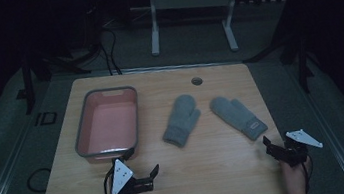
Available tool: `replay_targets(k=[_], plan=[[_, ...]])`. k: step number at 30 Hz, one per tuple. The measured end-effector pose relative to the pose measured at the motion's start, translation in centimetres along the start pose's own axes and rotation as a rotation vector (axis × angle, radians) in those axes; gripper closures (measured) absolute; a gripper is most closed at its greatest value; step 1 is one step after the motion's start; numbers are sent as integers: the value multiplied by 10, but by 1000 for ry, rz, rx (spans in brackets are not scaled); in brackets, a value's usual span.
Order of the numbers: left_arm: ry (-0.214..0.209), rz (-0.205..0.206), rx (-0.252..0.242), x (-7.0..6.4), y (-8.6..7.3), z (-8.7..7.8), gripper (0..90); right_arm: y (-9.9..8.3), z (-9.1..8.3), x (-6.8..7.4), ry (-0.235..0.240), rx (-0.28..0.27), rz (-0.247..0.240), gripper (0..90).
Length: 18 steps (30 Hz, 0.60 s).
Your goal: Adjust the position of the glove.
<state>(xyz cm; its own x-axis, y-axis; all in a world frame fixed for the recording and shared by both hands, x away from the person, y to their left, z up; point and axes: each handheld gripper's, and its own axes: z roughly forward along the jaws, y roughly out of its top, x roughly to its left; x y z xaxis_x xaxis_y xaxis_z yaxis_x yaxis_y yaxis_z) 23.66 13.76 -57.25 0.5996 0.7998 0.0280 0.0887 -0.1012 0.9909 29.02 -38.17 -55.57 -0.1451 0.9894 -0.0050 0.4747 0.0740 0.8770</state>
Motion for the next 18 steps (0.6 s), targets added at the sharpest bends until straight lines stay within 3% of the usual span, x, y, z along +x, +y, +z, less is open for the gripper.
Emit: replay_targets(k=[5,6,8,10,12,18], plan=[[0,1,-2,0,0,0,20,3,-4,6,20,-3,-8,160],[2,2,-3,0,0,0,20,8,-6,11,18,-2,-42,160],[2,2,-3,0,0,0,20,11,-7,15,15,-12,-58,160],[2,1,-4,0,0,0,20,21,-9,27,55,-8,-85,160],[3,0,-5,0,0,0,20,23,-8,29,62,3,-90,160],[3,-8,-10,1,0,0,20,46,-1,41,158,22,-115,158]])
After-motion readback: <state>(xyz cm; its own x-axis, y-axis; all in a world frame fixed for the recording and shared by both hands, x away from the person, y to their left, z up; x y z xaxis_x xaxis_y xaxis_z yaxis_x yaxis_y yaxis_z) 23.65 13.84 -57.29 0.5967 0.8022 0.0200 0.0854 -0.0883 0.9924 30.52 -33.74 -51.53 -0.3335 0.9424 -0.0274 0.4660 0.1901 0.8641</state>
